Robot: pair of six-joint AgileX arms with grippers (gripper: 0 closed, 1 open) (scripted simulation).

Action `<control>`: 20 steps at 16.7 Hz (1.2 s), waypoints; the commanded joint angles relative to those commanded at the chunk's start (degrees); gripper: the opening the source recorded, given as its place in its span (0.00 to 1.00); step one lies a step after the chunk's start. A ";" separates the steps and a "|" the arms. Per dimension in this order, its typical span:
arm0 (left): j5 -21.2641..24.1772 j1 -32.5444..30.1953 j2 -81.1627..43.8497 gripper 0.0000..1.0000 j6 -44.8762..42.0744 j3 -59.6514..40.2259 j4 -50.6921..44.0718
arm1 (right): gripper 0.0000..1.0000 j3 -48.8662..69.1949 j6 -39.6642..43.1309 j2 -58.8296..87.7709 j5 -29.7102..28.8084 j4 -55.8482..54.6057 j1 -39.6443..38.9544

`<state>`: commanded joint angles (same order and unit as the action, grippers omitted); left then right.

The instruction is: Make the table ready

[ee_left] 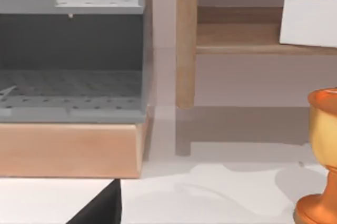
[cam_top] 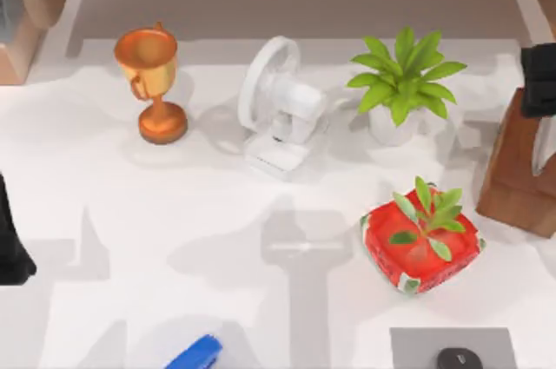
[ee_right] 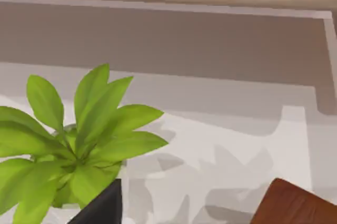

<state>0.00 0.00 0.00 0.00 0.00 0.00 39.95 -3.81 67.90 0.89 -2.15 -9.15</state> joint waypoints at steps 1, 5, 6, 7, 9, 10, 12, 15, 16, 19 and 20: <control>0.00 0.00 0.00 1.00 0.00 0.00 0.00 | 1.00 -1.08 6.02 1.01 0.74 -6.56 4.71; 0.00 0.00 0.00 1.00 0.00 0.00 0.00 | 1.00 -6.58 31.07 8.13 3.82 -34.24 23.01; 0.00 0.00 0.00 1.00 0.00 0.00 0.00 | 1.00 -8.14 37.33 10.47 4.56 -41.11 27.07; 0.00 0.00 0.00 1.00 0.00 0.00 0.00 | 1.00 -9.71 43.46 12.93 5.26 -47.79 30.80; 0.00 0.00 0.00 1.00 0.00 0.00 0.00 | 1.00 -12.76 55.16 18.15 6.51 -60.29 37.03; 0.00 0.00 0.00 1.00 0.00 0.00 0.00 | 1.00 -14.20 60.63 20.92 7.05 -65.96 39.45; 0.00 0.00 0.00 1.00 0.00 0.00 0.00 | 1.00 -16.79 70.53 26.83 7.95 -75.70 42.54; 0.00 0.00 0.00 1.00 0.00 0.00 0.00 | 1.00 -19.68 82.39 36.12 9.13 -86.25 43.21; 0.00 0.00 0.00 1.00 0.00 0.00 0.00 | 1.00 -20.33 85.49 39.02 9.50 -88.78 42.70; 0.00 0.00 0.00 1.00 0.00 0.00 0.00 | 1.00 -21.36 91.63 45.32 10.36 -93.35 40.45; 0.00 0.00 0.00 1.00 0.00 0.00 0.00 | 1.00 -21.47 92.56 46.31 10.51 -93.97 39.92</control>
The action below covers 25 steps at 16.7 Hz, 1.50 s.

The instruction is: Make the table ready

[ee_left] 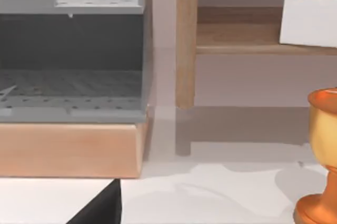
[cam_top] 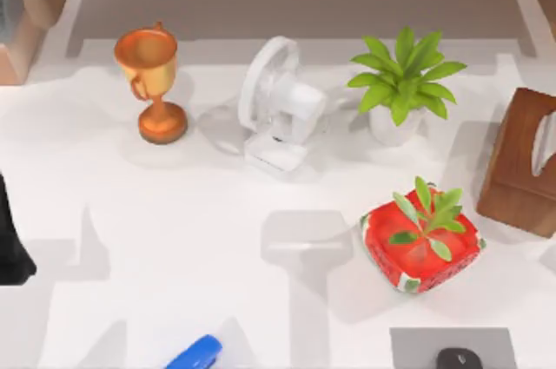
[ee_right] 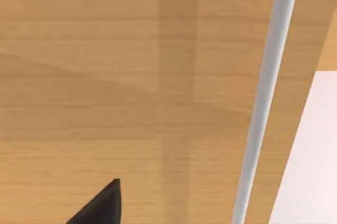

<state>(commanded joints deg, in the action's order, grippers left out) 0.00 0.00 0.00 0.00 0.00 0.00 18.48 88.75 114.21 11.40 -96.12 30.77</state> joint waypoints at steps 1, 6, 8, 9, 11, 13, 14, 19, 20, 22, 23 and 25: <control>0.00 0.00 0.00 1.00 0.00 0.00 0.00 | 1.00 -0.04 0.39 0.42 0.07 -0.25 -0.25; 0.00 0.00 0.00 1.00 0.00 0.00 0.00 | 1.00 0.32 0.33 0.37 -0.01 0.03 -0.11; 0.00 0.00 0.00 1.00 0.00 0.00 0.00 | 1.00 1.93 0.39 0.90 -0.28 1.25 -0.58; 0.00 0.00 0.00 1.00 0.00 0.00 0.00 | 1.00 3.08 0.40 1.23 -0.53 2.07 -0.84; 0.00 0.00 0.00 1.00 0.00 0.00 0.00 | 1.00 5.12 0.41 1.81 -0.99 3.54 -1.29; 0.00 0.00 0.00 1.00 0.00 0.00 0.00 | 1.00 5.64 0.41 1.96 -1.11 3.92 -1.41; 0.00 0.00 0.00 1.00 0.00 0.00 0.00 | 1.00 5.64 0.41 1.96 -1.11 3.92 -1.41; 0.00 0.00 0.00 1.00 0.00 0.00 0.00 | 0.70 5.64 0.41 1.96 -1.11 3.92 -1.41; 0.00 0.00 0.00 1.00 0.00 0.00 0.00 | 0.62 5.64 0.41 1.96 -1.11 3.92 -1.41; 0.00 0.00 0.00 1.00 0.00 0.00 0.00 | 0.47 5.64 0.41 1.96 -1.11 3.92 -1.41; 0.00 0.00 0.00 1.00 0.00 0.00 0.00 | 0.40 5.64 0.41 1.96 -1.11 3.92 -1.41; 0.00 0.00 0.00 1.00 0.00 0.00 0.00 | 0.25 5.64 0.41 1.96 -1.11 3.92 -1.41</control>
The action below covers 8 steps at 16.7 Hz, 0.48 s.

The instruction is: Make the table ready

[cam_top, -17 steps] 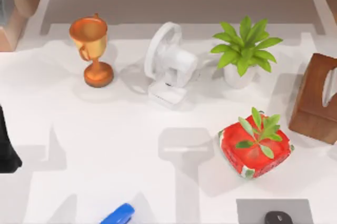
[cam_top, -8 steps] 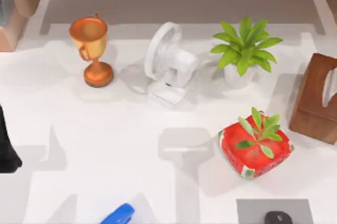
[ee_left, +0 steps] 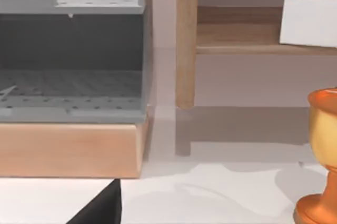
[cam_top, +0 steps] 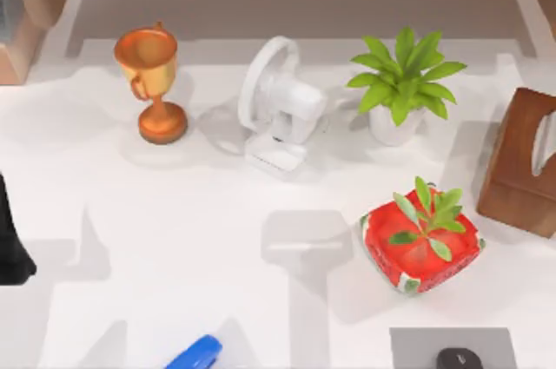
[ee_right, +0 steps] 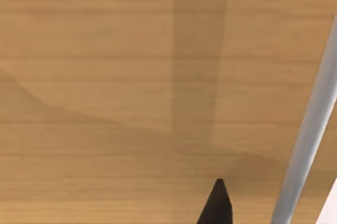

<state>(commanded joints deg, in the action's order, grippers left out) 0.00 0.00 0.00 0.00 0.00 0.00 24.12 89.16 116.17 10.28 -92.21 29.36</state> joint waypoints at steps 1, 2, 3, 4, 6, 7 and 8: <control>0.00 0.00 0.00 1.00 0.00 0.00 0.00 | 0.17 0.00 0.00 0.00 0.00 0.00 0.00; 0.00 0.00 0.00 1.00 0.00 0.00 0.00 | 0.10 0.00 0.00 0.00 0.00 0.00 0.00; 0.00 0.00 0.00 1.00 0.00 0.00 0.00 | 0.02 0.00 0.00 0.00 0.00 0.00 0.00; 0.00 0.00 0.00 1.00 0.00 0.00 0.00 | 0.00 0.00 0.00 0.00 0.00 0.00 0.00; 0.00 0.00 0.00 1.00 0.00 0.00 0.00 | 0.00 0.00 0.00 0.00 0.00 0.00 0.00; 0.00 0.00 0.00 1.00 0.00 0.00 0.00 | 0.00 0.00 0.00 0.00 0.00 0.00 0.00; 0.00 0.00 0.00 1.00 0.00 0.00 0.00 | 0.00 0.00 0.00 0.00 0.00 0.00 0.00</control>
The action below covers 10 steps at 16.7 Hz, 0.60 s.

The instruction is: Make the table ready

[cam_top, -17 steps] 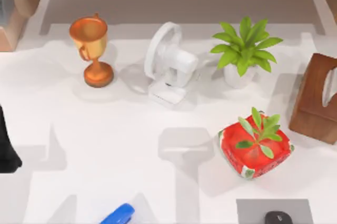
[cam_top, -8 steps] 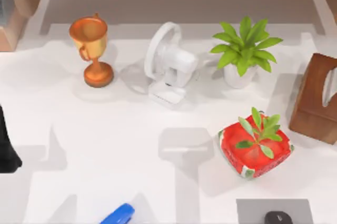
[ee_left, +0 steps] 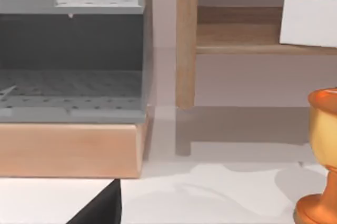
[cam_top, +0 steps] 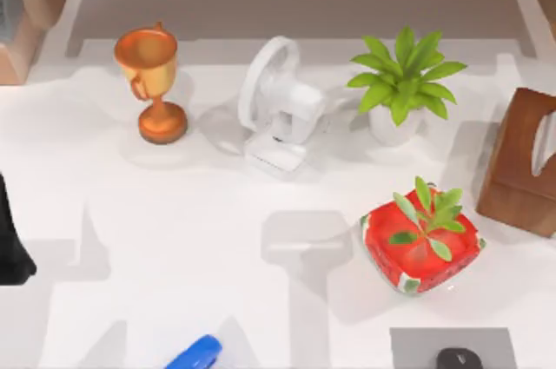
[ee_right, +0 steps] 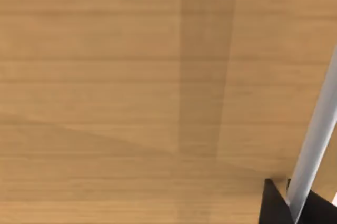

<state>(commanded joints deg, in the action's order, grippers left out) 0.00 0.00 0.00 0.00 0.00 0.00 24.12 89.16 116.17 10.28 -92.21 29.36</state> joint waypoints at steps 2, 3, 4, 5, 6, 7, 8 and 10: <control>0.00 0.00 0.00 1.00 0.00 0.00 0.00 | 0.00 0.00 0.00 0.00 0.00 0.00 0.00; 0.00 0.00 0.00 1.00 0.00 0.00 0.00 | 0.00 0.00 0.00 0.00 0.00 0.00 0.00; 0.00 0.00 0.00 1.00 0.00 0.00 0.00 | 0.00 -0.07 -0.15 0.11 -0.03 0.14 0.08; 0.00 0.00 0.00 1.00 0.00 0.00 0.00 | 0.00 0.10 -0.16 0.30 -0.22 0.31 -0.07; 0.00 0.00 0.00 1.00 0.00 0.00 0.00 | 0.00 0.84 -0.17 0.89 -0.79 1.05 -0.60; 0.00 0.00 0.00 1.00 0.00 0.00 0.00 | 0.00 2.06 -0.16 1.49 -1.43 2.28 -1.25; 0.00 0.00 0.00 1.00 0.00 0.00 0.00 | 0.00 3.81 -0.14 2.01 -2.02 3.41 -1.86; 0.00 0.00 0.00 1.00 0.00 0.00 0.00 | 0.00 8.74 -0.08 3.02 -3.14 5.41 -3.02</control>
<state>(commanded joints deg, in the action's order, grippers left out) 0.00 0.00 0.00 0.00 0.00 0.00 32.87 89.08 119.19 7.14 -86.80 26.34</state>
